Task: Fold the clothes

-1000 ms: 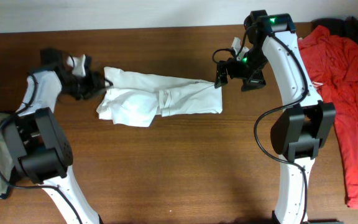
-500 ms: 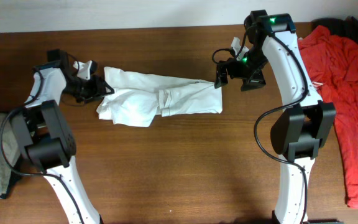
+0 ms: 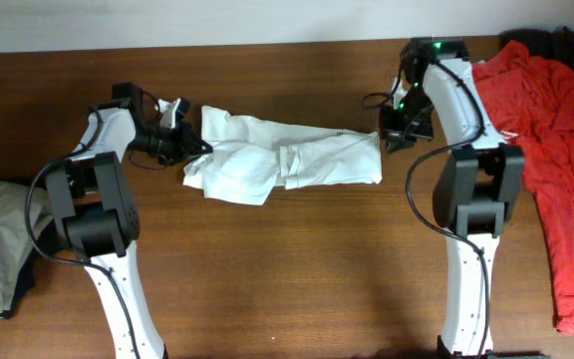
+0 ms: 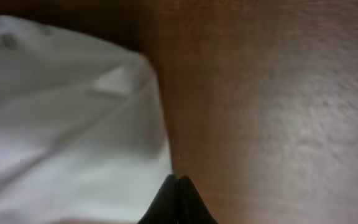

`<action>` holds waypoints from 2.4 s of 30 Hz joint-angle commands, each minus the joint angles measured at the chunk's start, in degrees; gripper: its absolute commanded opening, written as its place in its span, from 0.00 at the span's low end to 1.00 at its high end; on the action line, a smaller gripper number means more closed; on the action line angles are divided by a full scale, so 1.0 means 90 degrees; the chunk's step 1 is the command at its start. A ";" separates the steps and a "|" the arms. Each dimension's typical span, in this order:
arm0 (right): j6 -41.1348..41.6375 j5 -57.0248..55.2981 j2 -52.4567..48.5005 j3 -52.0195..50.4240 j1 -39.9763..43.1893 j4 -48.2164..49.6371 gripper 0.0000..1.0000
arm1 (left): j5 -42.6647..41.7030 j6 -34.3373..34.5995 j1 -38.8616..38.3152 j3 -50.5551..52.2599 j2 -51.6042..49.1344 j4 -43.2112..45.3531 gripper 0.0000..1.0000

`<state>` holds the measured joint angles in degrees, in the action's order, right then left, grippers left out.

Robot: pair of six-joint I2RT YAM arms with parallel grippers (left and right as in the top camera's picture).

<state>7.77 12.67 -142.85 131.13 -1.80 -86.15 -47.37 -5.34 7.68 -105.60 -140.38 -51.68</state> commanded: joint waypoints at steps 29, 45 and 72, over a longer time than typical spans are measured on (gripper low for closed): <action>0.0240 0.0231 -0.1052 -0.0107 -0.0289 0.0185 0.04 | 0.0869 0.0182 -0.3344 -0.4937 -0.0301 -0.2319 0.00; 0.0578 0.0253 -0.0716 0.2764 0.1139 -0.1246 0.04 | 0.1681 0.0182 -0.4483 -0.4937 -0.1404 -0.2356 0.87; 0.0527 0.0255 -0.0716 0.2764 0.0695 -0.1246 0.04 | 0.0119 -0.0323 -0.2854 -0.3555 -0.1333 -0.1892 0.89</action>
<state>12.40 15.27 -150.28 155.26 4.71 -97.08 -44.84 -9.02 -17.58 -137.78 -152.38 -70.59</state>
